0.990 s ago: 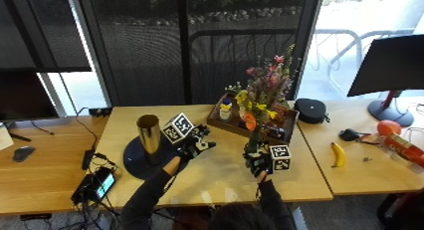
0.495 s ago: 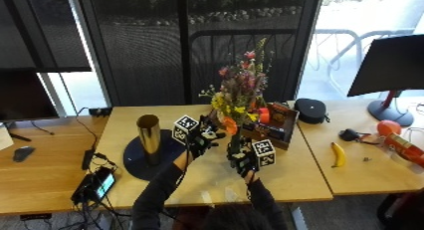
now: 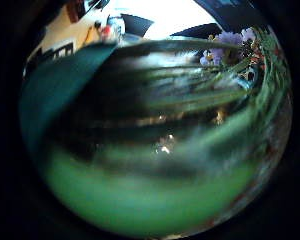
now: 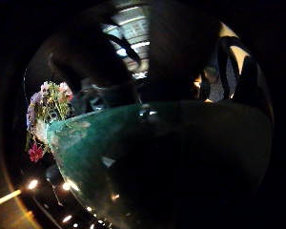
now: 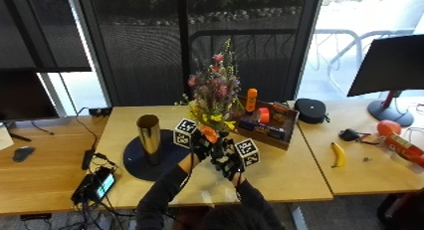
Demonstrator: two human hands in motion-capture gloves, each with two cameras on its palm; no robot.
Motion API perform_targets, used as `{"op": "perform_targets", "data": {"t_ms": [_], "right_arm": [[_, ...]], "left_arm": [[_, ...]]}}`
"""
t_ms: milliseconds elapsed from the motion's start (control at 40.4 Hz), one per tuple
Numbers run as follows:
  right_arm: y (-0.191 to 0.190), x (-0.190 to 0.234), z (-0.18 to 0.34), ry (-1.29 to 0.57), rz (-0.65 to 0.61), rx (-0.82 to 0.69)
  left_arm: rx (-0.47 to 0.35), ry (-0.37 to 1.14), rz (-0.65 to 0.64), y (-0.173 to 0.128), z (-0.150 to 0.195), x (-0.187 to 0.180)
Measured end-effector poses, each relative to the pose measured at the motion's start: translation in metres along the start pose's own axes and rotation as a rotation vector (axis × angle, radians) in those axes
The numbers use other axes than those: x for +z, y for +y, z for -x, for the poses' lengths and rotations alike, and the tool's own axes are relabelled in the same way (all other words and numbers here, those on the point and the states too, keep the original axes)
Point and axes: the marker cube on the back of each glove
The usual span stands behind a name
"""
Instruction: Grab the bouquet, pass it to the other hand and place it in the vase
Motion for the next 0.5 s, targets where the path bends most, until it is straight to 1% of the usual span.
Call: {"op": "perform_targets", "data": {"t_ms": [74,149,248,322,421,495], "right_arm": [[0.000,0.003,0.003,0.004,-0.017,-0.005],[-0.003,0.006,0.003,0.003,-0.020,0.000],[-0.006,0.009,0.003,-0.009,0.005,-0.012],[-0.009,0.011,0.002,-0.005,0.036,-0.031],[-0.013,0.009,-0.005,0.035,0.055,-0.056],[-0.015,0.006,-0.006,0.093,0.021,-0.098]], "left_arm": [[-0.012,0.029,-0.064,-0.001,-0.001,-0.004],[0.001,0.047,-0.078,0.001,-0.004,-0.006],[0.029,0.021,-0.087,0.004,-0.007,-0.007],[0.036,-0.003,-0.116,0.008,-0.011,-0.009],[0.019,0.015,-0.161,0.005,-0.010,-0.018],[0.023,0.024,-0.184,0.003,-0.015,-0.026]]}}
